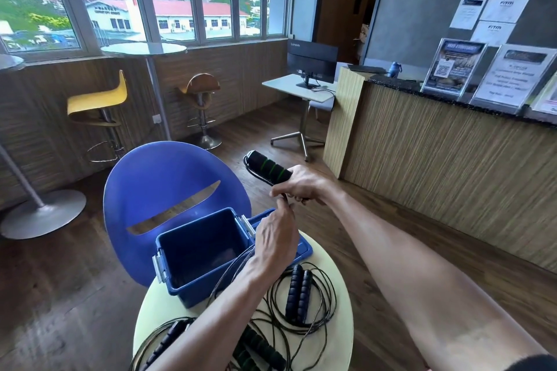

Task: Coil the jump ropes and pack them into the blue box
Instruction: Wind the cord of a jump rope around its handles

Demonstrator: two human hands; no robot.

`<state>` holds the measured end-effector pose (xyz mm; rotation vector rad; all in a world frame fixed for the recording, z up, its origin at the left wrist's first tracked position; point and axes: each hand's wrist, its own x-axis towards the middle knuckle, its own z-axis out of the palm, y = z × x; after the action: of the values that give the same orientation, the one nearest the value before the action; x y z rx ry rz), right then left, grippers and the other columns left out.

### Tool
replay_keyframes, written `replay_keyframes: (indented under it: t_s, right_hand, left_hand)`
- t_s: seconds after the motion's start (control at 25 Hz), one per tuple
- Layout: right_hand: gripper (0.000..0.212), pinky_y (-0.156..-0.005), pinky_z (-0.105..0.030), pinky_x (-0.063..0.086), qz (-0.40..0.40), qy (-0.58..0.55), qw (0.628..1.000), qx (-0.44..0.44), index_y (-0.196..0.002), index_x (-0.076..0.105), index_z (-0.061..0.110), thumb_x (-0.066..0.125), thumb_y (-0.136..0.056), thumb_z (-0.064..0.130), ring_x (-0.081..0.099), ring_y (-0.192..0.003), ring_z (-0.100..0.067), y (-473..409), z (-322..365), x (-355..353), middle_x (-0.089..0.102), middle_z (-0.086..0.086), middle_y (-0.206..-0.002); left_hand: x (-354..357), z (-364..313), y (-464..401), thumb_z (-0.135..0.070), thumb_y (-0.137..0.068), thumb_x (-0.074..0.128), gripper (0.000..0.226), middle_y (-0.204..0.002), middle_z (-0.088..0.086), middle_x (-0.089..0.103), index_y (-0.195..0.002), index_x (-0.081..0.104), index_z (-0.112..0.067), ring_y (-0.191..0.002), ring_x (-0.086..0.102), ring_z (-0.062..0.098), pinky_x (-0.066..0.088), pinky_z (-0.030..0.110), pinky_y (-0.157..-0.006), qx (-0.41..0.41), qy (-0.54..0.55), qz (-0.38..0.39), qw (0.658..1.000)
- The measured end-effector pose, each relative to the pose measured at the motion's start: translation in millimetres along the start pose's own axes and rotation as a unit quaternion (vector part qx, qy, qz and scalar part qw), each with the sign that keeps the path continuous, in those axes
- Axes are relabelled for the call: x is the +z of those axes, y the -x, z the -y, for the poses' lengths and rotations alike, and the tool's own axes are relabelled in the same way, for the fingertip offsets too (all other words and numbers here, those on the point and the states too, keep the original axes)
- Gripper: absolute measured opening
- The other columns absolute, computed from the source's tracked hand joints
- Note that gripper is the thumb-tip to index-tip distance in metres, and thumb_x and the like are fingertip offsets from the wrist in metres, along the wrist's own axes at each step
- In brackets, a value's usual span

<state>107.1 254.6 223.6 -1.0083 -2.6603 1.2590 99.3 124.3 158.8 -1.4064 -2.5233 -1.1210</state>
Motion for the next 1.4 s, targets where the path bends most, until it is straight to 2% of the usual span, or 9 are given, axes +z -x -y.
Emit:
replay_keyframes:
  t_s: [0.2,0.4,0.6,0.72,0.88,1.0,1.08,1.28,1.4]
  right_hand:
    - [0.012,-0.043,-0.025,0.033,0.004,0.018,0.999,-0.034,-0.072,0.053,0.015,0.063,-0.076,0.011,0.043,-0.050,-0.017,0.6,1.8,7.4,0.051,-0.006,-0.063]
    - [0.007,-0.047,-0.027,0.042,0.037,0.016,0.996,-0.077,-0.080,0.059,0.010,0.064,-0.081,0.004,0.051,-0.054,-0.018,5.5,4.7,10.5,0.057,-0.007,-0.066]
    - [0.012,-0.047,-0.022,0.046,0.070,0.056,0.989,-0.114,-0.097,0.068,0.003,0.064,-0.086,0.005,0.062,-0.054,-0.012,33.4,18.7,-4.9,0.069,-0.004,-0.066]
    - [0.017,-0.049,-0.022,0.051,0.092,0.089,0.980,-0.155,-0.091,0.064,0.016,0.065,-0.084,0.001,0.066,-0.056,-0.009,55.6,21.2,0.4,0.071,-0.002,-0.073]
    - [0.039,-0.061,-0.040,0.060,0.103,0.165,0.966,-0.169,-0.112,0.052,0.024,0.073,-0.082,0.010,0.070,-0.071,-0.022,80.5,12.1,7.3,0.069,-0.004,-0.085]
    - [0.044,-0.059,-0.042,0.051,0.068,0.281,0.942,-0.171,-0.116,0.040,0.026,0.070,-0.084,0.018,0.065,-0.074,-0.028,90.8,0.6,27.7,0.063,-0.007,-0.087]
    - [0.052,-0.062,-0.040,0.042,0.025,0.357,0.916,-0.180,-0.125,0.027,0.021,0.063,-0.088,0.013,0.064,-0.082,-0.035,89.5,-10.0,45.1,0.063,-0.013,-0.092]
    - [0.068,-0.078,-0.044,0.044,-0.065,0.366,0.925,-0.076,-0.152,0.011,0.000,0.048,-0.096,0.007,0.061,-0.106,-0.043,69.3,-39.4,78.0,0.063,-0.023,-0.114]
    - [0.059,-0.076,-0.042,0.046,-0.124,0.324,0.937,-0.051,-0.147,0.020,0.002,0.045,-0.094,0.006,0.064,-0.105,-0.043,61.3,-49.5,73.6,0.068,-0.021,-0.110]
  left_hand:
    - [-4.6,32.6,3.5,-0.035,-0.105,0.028,0.032,-0.061,-0.007,0.041,-0.101,0.053,-0.016,-0.048,0.036,0.006,0.033,0.025,-0.054,-0.025,0.243,0.065,0.967]
    - [-1.1,67.0,0.4,-0.032,-0.105,0.034,0.038,-0.064,-0.006,0.041,-0.101,0.068,-0.013,-0.061,0.035,0.018,0.032,0.027,-0.060,-0.059,0.356,0.161,0.919]
    - [-20.7,108.6,-8.9,-0.051,-0.090,0.051,0.045,-0.056,0.000,0.048,-0.069,0.063,-0.014,-0.050,0.048,0.015,0.043,0.028,-0.056,-0.041,0.266,0.208,0.940]
    - [-27.6,107.8,-19.8,-0.035,-0.094,0.056,0.040,-0.054,0.001,0.052,-0.074,0.054,-0.001,-0.046,0.055,0.017,0.046,0.025,-0.051,-0.034,0.273,0.243,0.930]
    - [-46.5,111.0,-40.0,-0.007,-0.088,0.067,0.015,-0.063,-0.013,0.058,-0.075,0.061,-0.011,-0.056,0.051,-0.002,0.044,0.018,-0.056,0.064,0.194,0.296,0.933]
    - [-65.7,101.7,-73.1,-0.046,-0.087,0.065,0.036,-0.058,-0.009,0.049,-0.069,0.063,-0.015,-0.050,0.038,0.001,0.035,0.024,-0.055,0.070,-0.065,0.390,0.916]
    - [-78.1,80.0,-90.1,-0.059,-0.086,0.058,0.045,-0.054,-0.009,0.046,-0.064,0.062,-0.020,-0.046,0.037,0.004,0.032,0.024,-0.051,0.041,-0.121,0.401,0.907]
    - [-71.7,17.3,-70.2,-0.027,-0.098,0.050,0.032,-0.077,0.009,0.061,-0.075,0.063,-0.009,-0.067,0.056,0.027,0.037,0.025,-0.050,0.033,-0.194,0.328,0.924]
    - [-59.7,2.1,-32.5,-0.017,-0.096,0.050,0.026,-0.073,0.006,0.054,-0.075,0.059,-0.004,-0.060,0.053,0.021,0.035,0.025,-0.046,0.042,-0.145,0.220,0.964]
